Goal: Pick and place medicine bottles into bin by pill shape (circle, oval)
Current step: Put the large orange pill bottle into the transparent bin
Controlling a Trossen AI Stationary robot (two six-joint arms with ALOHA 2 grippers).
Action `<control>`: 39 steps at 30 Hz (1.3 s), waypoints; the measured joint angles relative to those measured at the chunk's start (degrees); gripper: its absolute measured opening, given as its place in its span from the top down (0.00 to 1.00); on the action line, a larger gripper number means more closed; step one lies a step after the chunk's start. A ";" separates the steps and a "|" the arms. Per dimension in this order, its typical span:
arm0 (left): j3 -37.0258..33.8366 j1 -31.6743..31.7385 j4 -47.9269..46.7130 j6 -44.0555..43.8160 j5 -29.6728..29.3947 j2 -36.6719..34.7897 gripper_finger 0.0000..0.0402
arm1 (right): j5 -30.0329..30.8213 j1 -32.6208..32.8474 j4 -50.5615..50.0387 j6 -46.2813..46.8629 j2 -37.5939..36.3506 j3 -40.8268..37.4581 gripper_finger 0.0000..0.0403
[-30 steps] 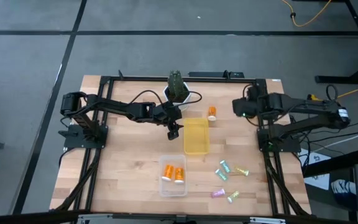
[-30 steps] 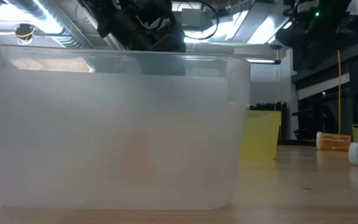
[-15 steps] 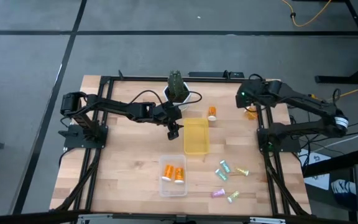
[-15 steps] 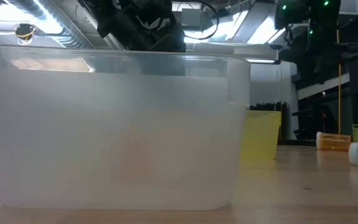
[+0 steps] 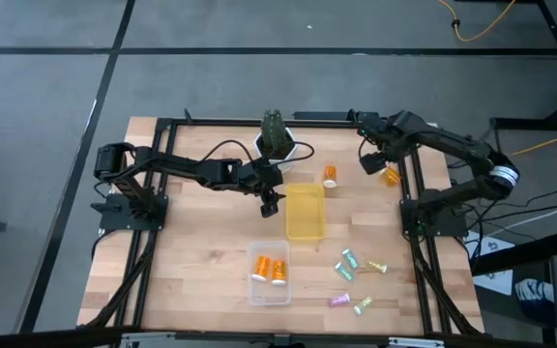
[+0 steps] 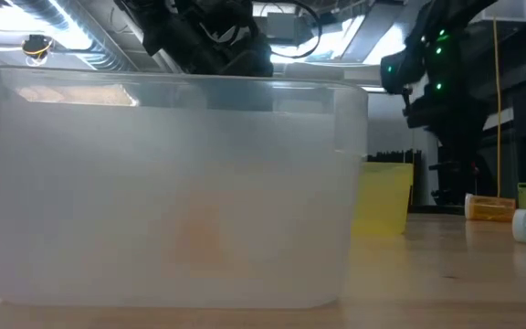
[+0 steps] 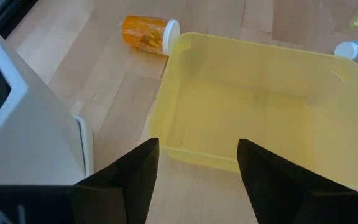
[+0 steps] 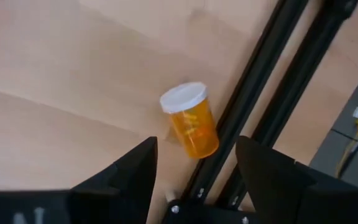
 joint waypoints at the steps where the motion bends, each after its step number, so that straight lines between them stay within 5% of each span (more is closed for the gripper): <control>1: 0.00 0.00 0.00 0.00 0.02 0.00 0.47 | -0.23 -0.71 -0.04 -1.14 1.05 0.00 0.46; 13: 0.00 0.00 0.00 0.00 0.00 0.00 0.47 | -8.83 -6.45 0.05 -16.21 7.63 -1.04 0.45; 25: 0.00 -0.01 0.02 -0.02 0.01 0.00 0.47 | -3.84 -9.55 8.59 -19.34 7.87 -14.07 0.45; 31: -0.01 -0.01 0.02 -0.11 0.00 0.00 0.47 | -2.70 -9.58 13.84 -20.90 8.04 -13.86 0.45; 39: 0.00 -0.01 0.02 -0.24 0.00 0.00 0.47 | -11.75 -9.57 24.28 -22.14 8.04 -13.81 0.45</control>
